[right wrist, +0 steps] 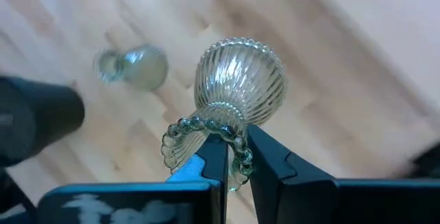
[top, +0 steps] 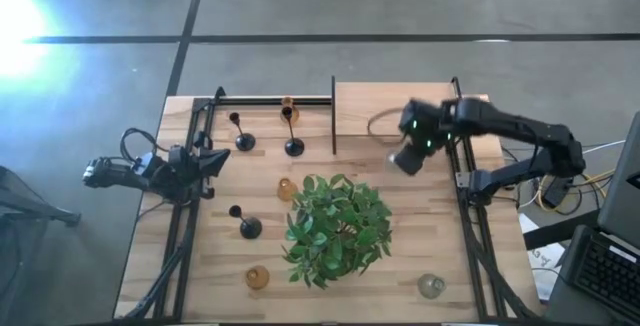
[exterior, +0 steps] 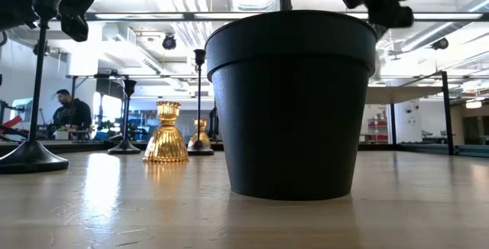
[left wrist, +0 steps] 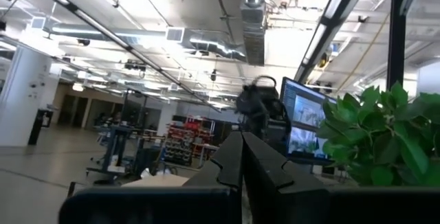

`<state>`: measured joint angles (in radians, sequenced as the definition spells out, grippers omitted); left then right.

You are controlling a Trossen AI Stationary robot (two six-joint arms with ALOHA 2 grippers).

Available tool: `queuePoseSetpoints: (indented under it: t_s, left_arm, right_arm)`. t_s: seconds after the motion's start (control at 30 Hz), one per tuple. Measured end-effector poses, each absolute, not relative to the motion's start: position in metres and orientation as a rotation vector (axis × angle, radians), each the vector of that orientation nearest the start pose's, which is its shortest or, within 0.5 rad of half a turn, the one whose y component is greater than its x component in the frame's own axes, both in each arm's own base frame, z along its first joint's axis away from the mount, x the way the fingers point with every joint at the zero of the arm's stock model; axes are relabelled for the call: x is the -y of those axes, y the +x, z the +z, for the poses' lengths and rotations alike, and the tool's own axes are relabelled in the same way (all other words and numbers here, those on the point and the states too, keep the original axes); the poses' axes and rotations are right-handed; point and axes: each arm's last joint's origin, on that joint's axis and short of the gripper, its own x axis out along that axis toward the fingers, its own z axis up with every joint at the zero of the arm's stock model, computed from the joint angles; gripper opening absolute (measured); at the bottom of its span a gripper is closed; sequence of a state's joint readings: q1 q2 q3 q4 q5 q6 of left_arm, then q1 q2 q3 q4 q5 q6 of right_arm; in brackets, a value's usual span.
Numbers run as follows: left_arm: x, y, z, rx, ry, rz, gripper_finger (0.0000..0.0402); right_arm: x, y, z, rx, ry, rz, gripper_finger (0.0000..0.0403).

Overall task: Pick & Place candle stick holders
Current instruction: Put the middle transparent glass candle holder on the shelf

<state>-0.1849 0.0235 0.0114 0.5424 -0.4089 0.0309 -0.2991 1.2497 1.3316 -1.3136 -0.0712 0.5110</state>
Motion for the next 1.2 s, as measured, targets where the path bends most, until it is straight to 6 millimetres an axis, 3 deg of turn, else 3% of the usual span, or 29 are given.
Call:
queuePoseSetpoints:
  t_s: [0.13,0.3,0.77,0.97,1.2]
  left_arm:
    - [0.003,0.083,0.215,0.510,-0.136,0.243,0.0012]
    - [0.003,0.083,0.215,0.512,-0.142,0.260,0.0012]
    - [0.002,0.083,0.215,0.515,-0.166,0.295,0.0012]
    - [0.002,0.083,0.215,0.518,-0.189,0.297,0.0012]
    - [0.002,0.083,0.215,0.520,-0.202,0.294,0.0012]
  right_arm:
    - [0.092,0.194,0.365,-1.166,0.665,-0.571,0.0025]
    - [0.138,0.187,0.376,-1.206,0.678,-0.655,0.0025]
    - [0.248,0.159,0.376,-1.129,0.937,-0.830,0.0025]
    - [0.279,0.150,0.376,-1.087,0.980,-0.894,0.0025]
    - [0.290,0.128,0.375,-1.034,1.084,-0.998,0.0025]
